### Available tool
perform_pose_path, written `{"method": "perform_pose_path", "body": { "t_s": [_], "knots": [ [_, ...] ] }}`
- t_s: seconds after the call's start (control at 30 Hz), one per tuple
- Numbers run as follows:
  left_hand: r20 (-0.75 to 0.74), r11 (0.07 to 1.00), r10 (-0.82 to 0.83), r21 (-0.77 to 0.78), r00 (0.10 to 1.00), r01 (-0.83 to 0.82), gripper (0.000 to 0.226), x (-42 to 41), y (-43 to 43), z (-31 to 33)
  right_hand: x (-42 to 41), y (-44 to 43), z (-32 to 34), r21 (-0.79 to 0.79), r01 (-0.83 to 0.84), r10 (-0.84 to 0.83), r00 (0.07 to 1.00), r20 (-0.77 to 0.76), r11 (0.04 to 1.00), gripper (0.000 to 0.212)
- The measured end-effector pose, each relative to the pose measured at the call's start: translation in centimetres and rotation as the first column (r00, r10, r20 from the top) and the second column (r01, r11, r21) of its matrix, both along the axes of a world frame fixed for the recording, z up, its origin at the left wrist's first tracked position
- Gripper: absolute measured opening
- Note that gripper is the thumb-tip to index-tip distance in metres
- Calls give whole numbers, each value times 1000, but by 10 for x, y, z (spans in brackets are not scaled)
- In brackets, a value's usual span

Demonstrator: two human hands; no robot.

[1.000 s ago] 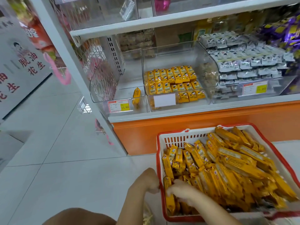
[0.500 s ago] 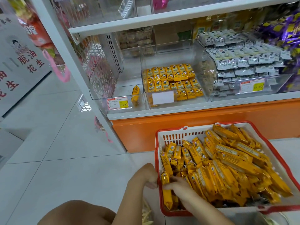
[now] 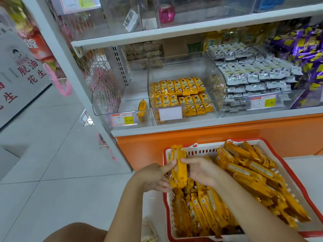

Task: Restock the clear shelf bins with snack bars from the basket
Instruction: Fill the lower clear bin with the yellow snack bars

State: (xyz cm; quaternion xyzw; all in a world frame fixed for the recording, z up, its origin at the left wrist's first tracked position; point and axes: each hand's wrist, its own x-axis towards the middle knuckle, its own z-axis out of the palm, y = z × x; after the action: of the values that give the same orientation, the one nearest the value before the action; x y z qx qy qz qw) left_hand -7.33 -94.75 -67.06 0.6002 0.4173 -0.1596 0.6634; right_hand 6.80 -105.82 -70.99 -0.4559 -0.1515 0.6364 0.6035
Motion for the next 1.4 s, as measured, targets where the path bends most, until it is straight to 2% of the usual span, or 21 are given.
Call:
{"method": "perform_pose_path", "body": {
  "t_s": [0.1, 0.2, 0.3, 0.4, 0.47, 0.53, 0.6, 0.67, 0.73, 0.8, 0.83, 0.9, 0.97, 1.0, 1.03, 1.13, 1.17, 1.27, 1.3, 1.4],
  "knots": [
    [221, 966, 90, -256, 971, -31, 68, 7, -4, 23, 22, 3, 27, 199, 18, 6, 992, -123, 980, 53],
    [373, 923, 184, -385, 909, -29, 46, 18, -7, 42, 40, 4, 48, 292, -15, 47, 994, -103, 956, 63],
    [436, 951, 195, -303, 879, -61, 27, 32, -8, 61, 56, 7, 70, 347, -66, 81, 996, -29, 936, 65],
    [488, 976, 210, -157, 847, -152, 30, 46, -3, 74, 68, 8, 98, 285, -78, 11, 974, 228, 955, 61],
    [499, 986, 146, -5, 854, -166, 25, 51, 2, 81, 75, 7, 118, 189, -49, -44, 889, 457, 981, 58],
    [490, 984, 65, 111, 869, -136, 22, 57, 6, 89, 82, 6, 135, 122, -62, -30, 773, 634, 991, 55],
    [490, 984, 32, 139, 871, -114, 31, 63, 9, 94, 87, 7, 150, 73, -100, 12, 664, 748, 992, 41],
    [508, 982, 70, 117, 859, -149, 44, 69, 11, 97, 95, 7, 157, 143, -12, -108, 595, 796, 990, 24],
    [529, 973, 165, 51, 833, -225, 48, 75, 12, 98, 99, 5, 159, 335, 124, -347, 541, 766, 934, 21],
    [549, 956, 288, -118, 785, -268, 44, 79, 13, 100, 100, 2, 156, 507, 127, -493, 517, 700, 853, 42],
    [553, 939, 342, -225, 760, -259, 40, 82, 12, 101, 99, 2, 151, 548, 76, -517, 457, 723, 833, 55],
    [563, 894, 419, -391, 712, -217, 31, 88, 9, 105, 98, 3, 138, 559, -32, -532, 264, 804, 829, 68],
    [581, 865, 466, -459, 667, -205, 20, 95, 6, 105, 97, 2, 128, 537, -64, -529, 108, 842, 841, 67],
    [585, 857, 484, -468, 651, -217, 18, 99, 5, 103, 96, 2, 123, 537, -71, -531, 79, 843, 841, 66],
    [586, 853, 497, -467, 640, -233, 19, 102, 4, 102, 95, 1, 120, 543, -80, -535, 102, 839, 836, 64],
    [585, 848, 519, -443, 623, -290, 31, 111, 1, 100, 90, -2, 116, 547, -50, -498, 354, 792, 835, 57],
    [590, 848, 523, -430, 614, -309, 37, 114, -1, 100, 89, -2, 115, 547, -8, -497, 406, 767, 837, 48],
    [632, 867, 498, -374, 594, -330, 42, 122, -5, 100, 86, 2, 118, 545, 177, -556, 474, 682, 819, 23],
    [642, 875, 485, -349, 595, -336, 39, 124, -6, 100, 87, 3, 121, 541, 236, -577, 506, 641, 807, 22],
    [677, 890, 450, -286, 582, -355, 35, 132, -8, 101, 93, 4, 126, 505, 367, -607, 636, 477, 781, 38]
  ]
}}
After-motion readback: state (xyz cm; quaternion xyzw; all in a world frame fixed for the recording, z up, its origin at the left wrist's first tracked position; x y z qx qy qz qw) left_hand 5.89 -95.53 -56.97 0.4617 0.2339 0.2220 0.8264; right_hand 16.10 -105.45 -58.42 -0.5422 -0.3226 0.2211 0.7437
